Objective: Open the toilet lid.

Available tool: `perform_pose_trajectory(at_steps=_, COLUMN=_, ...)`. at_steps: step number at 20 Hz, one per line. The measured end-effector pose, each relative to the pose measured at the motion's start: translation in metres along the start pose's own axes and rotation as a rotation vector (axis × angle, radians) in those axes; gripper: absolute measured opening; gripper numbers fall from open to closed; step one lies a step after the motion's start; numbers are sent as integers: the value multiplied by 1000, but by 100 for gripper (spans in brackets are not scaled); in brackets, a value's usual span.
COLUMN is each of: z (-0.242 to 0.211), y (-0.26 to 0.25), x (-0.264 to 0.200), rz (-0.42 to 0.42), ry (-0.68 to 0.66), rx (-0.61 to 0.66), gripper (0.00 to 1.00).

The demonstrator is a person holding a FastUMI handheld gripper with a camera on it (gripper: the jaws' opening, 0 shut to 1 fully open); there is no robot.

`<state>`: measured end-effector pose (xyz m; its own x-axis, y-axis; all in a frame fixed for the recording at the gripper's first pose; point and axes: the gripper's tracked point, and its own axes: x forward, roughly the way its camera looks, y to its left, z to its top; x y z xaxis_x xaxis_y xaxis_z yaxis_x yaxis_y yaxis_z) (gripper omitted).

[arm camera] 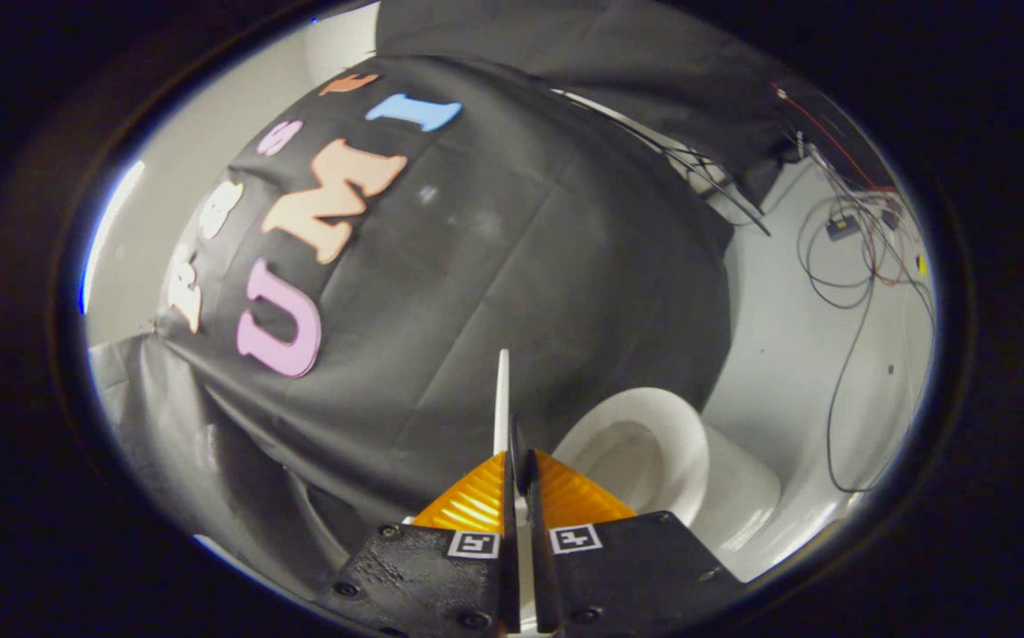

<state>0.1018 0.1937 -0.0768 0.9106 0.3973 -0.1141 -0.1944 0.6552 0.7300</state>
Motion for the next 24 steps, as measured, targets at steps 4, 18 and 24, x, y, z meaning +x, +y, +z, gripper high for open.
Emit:
perform_pose_trajectory(at_steps=4, z=-10, y=63, x=7, rz=32, ry=44, rx=-177, gripper=6)
perform_pose_trajectory(at_steps=18, z=-56, y=198, x=12, rz=162, ry=126, rx=-605, gripper=12)
perform_pose_trajectory(at_steps=24, z=-95, y=246, x=17, rz=252, ry=165, rx=-686, gripper=13)
